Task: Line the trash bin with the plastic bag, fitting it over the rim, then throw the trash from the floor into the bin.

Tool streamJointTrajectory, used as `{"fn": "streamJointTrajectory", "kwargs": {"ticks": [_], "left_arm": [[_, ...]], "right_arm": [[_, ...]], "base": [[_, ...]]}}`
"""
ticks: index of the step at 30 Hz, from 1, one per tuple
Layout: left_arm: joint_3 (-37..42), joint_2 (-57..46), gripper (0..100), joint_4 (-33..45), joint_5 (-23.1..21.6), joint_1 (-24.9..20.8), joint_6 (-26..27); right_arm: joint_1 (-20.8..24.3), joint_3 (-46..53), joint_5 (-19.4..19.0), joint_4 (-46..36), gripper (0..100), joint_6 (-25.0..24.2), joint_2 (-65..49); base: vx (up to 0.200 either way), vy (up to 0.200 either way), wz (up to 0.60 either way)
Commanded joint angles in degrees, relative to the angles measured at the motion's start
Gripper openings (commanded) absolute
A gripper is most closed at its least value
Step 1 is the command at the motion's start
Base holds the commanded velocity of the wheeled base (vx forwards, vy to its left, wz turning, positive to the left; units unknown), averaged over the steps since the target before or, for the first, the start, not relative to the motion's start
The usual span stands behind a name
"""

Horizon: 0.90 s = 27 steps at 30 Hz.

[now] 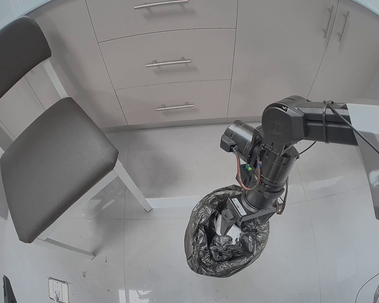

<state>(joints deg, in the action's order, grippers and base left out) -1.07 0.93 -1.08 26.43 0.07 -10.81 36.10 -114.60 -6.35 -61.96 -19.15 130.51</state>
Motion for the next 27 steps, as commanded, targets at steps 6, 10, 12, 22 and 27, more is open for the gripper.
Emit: {"fn": "streamJointTrajectory", "kwargs": {"ticks": [6, 10, 12, 22, 27], "left_arm": [[0.0, -0.8, 100, -0.1, 0.0, 0.0, -0.1], [0.0, -0.8, 100, -0.1, 0.0, 0.0, -0.1], [0.0, -0.8, 100, -0.1, 0.0, 0.0, -0.1], [0.0, -0.8, 100, -0.1, 0.0, 0.0, -0.2], [0.0, -0.8, 100, -0.1, 0.0, 0.0, -0.4]], "right_arm": [[0.0, 0.0, -0.2, 0.0, 100, -0.1, 0.3], [0.3, 0.0, -0.2, -0.1, 100, -0.5, 1.8], [0.5, 0.0, -0.2, -0.1, 100, -0.5, 2.6], [1.0, 0.0, 0.1, 3.3, 0, -0.7, 8.3], [1.0, 0.0, 0.1, 4.3, 0, -1.3, 10.8]], "base": [[0.000, 0.000, 0.00], [0.000, 0.000, 0.00], [0.000, 0.000, 0.00], [0.000, 0.000, 0.00], [0.000, 0.000, 0.00]]}}
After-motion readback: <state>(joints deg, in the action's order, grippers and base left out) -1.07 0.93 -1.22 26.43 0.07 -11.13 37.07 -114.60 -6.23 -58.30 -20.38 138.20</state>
